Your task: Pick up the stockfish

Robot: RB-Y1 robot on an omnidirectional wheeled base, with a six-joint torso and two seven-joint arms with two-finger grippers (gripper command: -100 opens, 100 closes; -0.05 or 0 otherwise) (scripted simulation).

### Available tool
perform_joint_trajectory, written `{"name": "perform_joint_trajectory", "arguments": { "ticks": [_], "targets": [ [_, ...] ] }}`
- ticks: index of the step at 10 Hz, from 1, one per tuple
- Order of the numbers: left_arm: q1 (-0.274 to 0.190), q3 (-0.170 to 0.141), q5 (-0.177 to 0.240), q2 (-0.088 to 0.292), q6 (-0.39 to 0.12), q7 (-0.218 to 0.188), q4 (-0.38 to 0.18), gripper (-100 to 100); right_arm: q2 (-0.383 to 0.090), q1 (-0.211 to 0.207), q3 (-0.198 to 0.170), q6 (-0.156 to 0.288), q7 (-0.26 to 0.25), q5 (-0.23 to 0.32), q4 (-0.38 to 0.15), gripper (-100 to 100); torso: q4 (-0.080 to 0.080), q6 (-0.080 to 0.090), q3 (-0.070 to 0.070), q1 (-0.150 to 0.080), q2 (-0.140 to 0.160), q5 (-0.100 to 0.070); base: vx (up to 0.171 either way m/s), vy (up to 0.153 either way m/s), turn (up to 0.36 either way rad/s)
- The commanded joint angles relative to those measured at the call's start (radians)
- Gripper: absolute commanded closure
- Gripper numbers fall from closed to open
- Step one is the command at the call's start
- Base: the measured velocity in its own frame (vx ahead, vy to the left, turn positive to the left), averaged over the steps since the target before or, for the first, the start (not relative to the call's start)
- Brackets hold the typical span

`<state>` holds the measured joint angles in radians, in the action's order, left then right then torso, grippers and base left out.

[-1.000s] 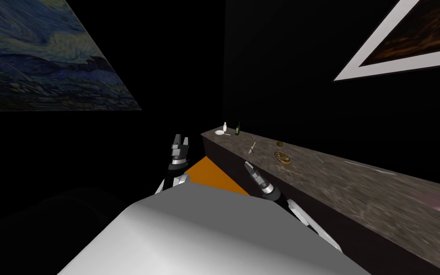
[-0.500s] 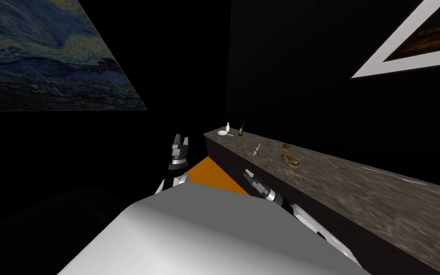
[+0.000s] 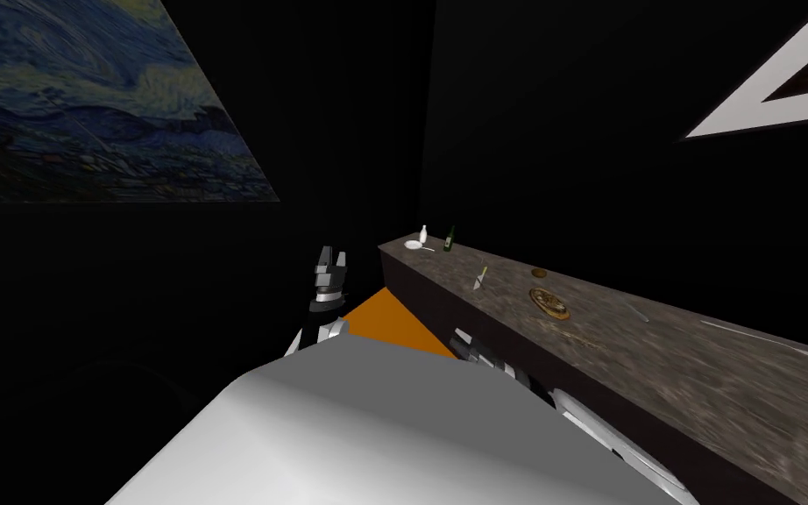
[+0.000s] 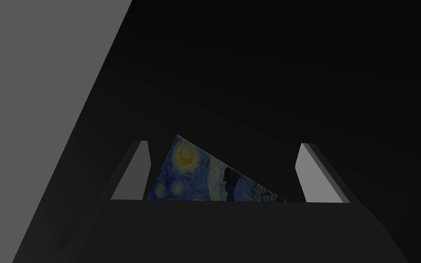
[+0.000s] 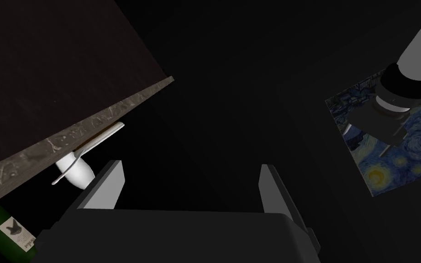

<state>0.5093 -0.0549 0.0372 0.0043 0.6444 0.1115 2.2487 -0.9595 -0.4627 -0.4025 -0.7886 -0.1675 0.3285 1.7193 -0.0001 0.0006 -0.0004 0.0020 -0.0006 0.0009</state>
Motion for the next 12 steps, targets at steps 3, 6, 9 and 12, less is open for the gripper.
{"name": "perform_joint_trajectory", "arguments": {
  "ticks": [3,6,9,12],
  "targets": [
    [0.0,0.0,0.0,0.0,0.0,0.0,0.0,0,-0.092,-0.006,-0.039,-0.019,-0.02,0.035,-0.076,-100,0.0,0.0,0.0,0.0,0.0,0.0,0.039,0.04,0.047],
    [0.0,0.0,0.0,0.0,0.0,0.0,0.0,0,-0.189,-0.015,-0.111,-0.033,-0.048,0.1,-0.183,-100,0.0,0.0,0.0,-0.001,0.0,0.0,0.044,0.032,0.083],
    [0.0,0.0,0.0,0.0,0.0,0.0,0.0,0,-0.273,-0.019,-0.145,-0.038,-0.061,0.133,-0.244,-100,0.0,0.0,0.0,-0.002,0.001,0.0,0.035,0.016,0.053],
    [0.0,0.0,0.0,0.0,0.0,0.0,0.0,0,-0.366,-0.023,-0.178,-0.042,-0.073,0.164,-0.314,-100,0.0,0.0,-0.001,-0.001,-0.001,0.0,0.053,0.015,0.065]
  ]
}}
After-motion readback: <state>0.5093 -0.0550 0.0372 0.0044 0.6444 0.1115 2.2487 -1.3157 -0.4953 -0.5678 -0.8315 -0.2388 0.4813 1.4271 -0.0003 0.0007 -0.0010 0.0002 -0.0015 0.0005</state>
